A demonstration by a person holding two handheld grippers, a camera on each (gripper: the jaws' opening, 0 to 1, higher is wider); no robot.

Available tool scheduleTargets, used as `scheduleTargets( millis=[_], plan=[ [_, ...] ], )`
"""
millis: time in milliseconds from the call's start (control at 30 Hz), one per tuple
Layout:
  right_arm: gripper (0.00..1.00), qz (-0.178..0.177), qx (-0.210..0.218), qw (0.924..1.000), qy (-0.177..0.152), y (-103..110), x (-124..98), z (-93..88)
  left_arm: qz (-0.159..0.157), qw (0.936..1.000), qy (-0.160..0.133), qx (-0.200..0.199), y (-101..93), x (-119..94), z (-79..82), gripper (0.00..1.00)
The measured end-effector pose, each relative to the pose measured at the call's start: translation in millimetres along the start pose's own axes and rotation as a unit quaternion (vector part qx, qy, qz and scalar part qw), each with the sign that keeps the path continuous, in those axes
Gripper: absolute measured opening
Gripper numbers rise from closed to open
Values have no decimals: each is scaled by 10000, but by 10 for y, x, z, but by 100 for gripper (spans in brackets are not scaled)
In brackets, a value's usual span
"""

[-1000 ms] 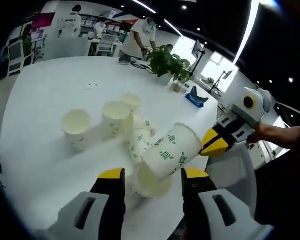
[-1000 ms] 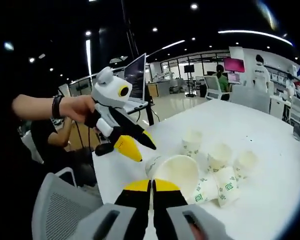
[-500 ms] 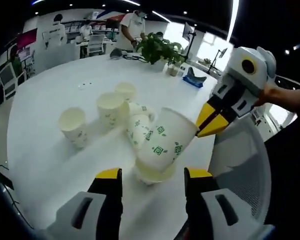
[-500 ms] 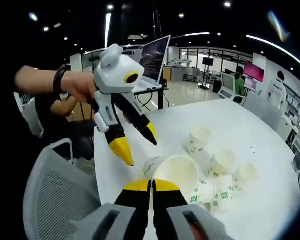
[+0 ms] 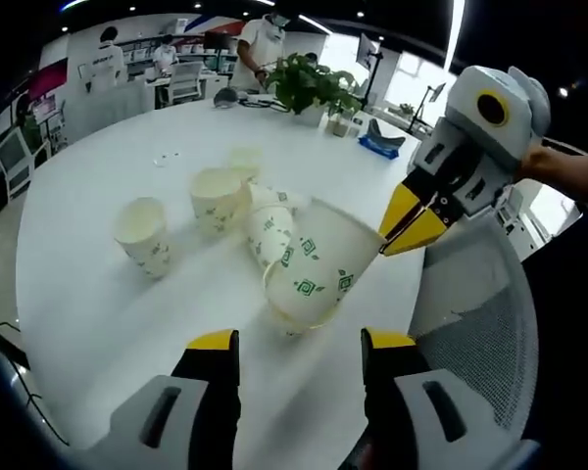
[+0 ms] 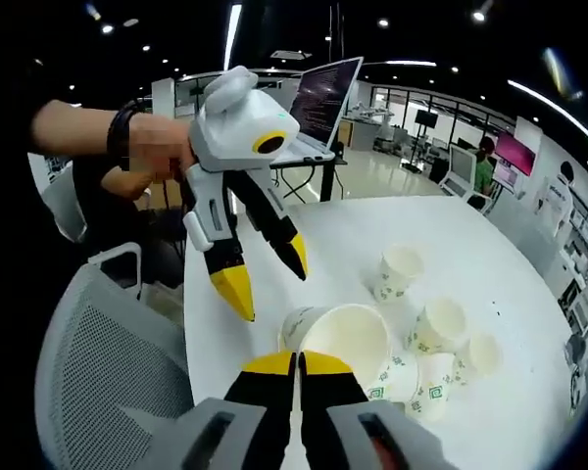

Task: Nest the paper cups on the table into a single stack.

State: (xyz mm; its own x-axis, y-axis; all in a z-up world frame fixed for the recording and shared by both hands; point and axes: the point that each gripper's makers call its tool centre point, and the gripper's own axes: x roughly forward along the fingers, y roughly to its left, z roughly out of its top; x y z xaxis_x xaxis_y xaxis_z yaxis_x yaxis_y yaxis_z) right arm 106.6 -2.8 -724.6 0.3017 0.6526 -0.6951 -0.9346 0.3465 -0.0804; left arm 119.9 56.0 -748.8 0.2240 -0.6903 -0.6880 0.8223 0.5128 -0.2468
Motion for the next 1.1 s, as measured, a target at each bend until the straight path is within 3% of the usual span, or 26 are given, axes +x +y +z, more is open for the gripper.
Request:
scheduleTargets(
  millis=[400,867,1100],
  plan=[
    [0,-95,-212,9995,209,-34,-13,-32,-46,10000,-3,43,-34,43,17,49],
    [1,-81,-16,9999,105,11,55,8,-21,10000,24,50,-21,55,-21,49],
    [6,-30,54,9999,83,52,68,18,-21,10000,32,59,-37,52,-23,49]
  ],
)
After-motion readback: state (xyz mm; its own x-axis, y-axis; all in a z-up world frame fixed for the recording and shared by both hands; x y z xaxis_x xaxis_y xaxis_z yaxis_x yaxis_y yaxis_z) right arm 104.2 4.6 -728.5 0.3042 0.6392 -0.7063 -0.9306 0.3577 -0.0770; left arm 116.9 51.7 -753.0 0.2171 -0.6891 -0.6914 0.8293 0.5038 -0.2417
